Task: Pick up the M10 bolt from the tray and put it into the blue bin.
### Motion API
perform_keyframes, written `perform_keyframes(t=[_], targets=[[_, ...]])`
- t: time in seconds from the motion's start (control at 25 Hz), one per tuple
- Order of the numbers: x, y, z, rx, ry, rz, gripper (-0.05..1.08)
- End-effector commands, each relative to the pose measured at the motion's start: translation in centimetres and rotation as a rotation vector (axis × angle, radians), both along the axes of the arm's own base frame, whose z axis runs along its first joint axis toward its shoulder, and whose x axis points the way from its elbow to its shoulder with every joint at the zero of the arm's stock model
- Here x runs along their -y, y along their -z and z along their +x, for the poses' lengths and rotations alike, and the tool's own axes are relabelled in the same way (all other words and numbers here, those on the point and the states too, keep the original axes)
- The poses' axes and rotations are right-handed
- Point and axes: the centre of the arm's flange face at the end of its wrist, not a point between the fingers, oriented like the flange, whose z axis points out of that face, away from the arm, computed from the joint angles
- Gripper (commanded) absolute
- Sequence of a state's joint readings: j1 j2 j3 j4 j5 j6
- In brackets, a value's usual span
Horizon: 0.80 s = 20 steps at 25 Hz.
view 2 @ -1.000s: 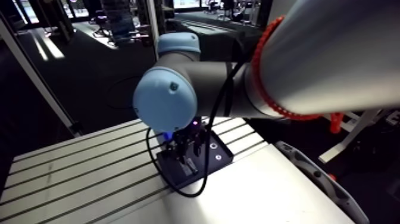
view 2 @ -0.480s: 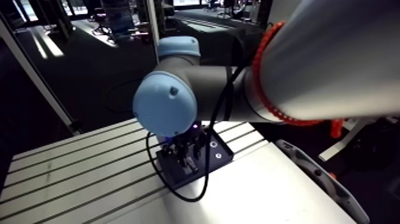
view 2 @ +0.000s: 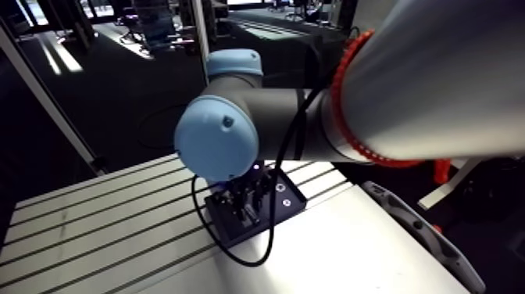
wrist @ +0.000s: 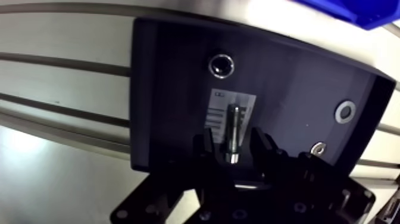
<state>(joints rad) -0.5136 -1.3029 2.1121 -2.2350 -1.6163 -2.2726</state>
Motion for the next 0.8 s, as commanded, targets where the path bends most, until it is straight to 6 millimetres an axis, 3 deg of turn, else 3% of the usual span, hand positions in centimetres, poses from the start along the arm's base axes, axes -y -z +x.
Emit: perform_keyframes(t=[0.04,0.8], targets=[[-0.21,-0.01,-0.04,-0.001,0.003,0.001,0.58],[-0.40,0.55,-0.23,-0.012,0.003,0.006,0.65]])
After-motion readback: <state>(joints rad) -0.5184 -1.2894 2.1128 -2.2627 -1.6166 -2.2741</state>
